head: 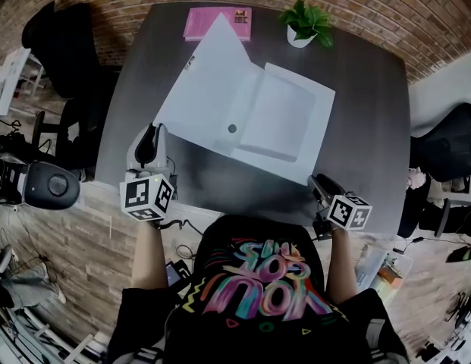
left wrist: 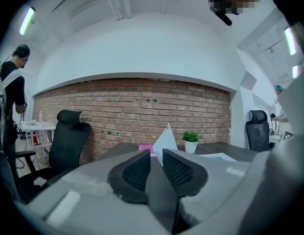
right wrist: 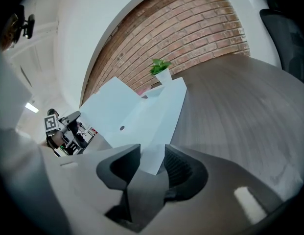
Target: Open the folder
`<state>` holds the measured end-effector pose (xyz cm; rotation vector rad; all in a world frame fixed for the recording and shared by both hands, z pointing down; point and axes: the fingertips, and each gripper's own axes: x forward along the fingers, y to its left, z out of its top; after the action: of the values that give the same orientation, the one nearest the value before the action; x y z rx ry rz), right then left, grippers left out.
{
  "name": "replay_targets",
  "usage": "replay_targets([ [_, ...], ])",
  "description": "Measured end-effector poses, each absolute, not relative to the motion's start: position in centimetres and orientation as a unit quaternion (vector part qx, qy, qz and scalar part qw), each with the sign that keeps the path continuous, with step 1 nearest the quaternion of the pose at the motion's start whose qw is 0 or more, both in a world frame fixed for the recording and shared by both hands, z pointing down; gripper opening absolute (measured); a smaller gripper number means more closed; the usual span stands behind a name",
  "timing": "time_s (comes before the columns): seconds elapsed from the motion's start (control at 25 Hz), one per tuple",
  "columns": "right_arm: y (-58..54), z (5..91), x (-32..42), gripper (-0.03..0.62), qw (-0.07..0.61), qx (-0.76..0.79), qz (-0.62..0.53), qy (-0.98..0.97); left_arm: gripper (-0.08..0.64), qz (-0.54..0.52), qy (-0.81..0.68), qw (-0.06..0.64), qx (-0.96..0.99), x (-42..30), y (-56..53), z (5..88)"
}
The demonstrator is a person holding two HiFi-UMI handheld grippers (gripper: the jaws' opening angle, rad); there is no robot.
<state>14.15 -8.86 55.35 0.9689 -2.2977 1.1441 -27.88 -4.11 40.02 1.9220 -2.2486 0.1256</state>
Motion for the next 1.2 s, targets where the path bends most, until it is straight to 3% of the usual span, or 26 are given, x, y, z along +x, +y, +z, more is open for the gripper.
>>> replay_targets([
  [0.32,-8.9,55.2,14.0,0.153,0.200,0.351,0.402,-0.821,0.121,0.042,-0.745,0.087,0.660,-27.4,-3.9,39.4],
  [1.2,-10.4,51.9,10.5,0.140,0.195,0.359,0.340,-0.847,0.120,0.041,-0.745,0.073,0.662,-28.7,-2.7,38.2],
])
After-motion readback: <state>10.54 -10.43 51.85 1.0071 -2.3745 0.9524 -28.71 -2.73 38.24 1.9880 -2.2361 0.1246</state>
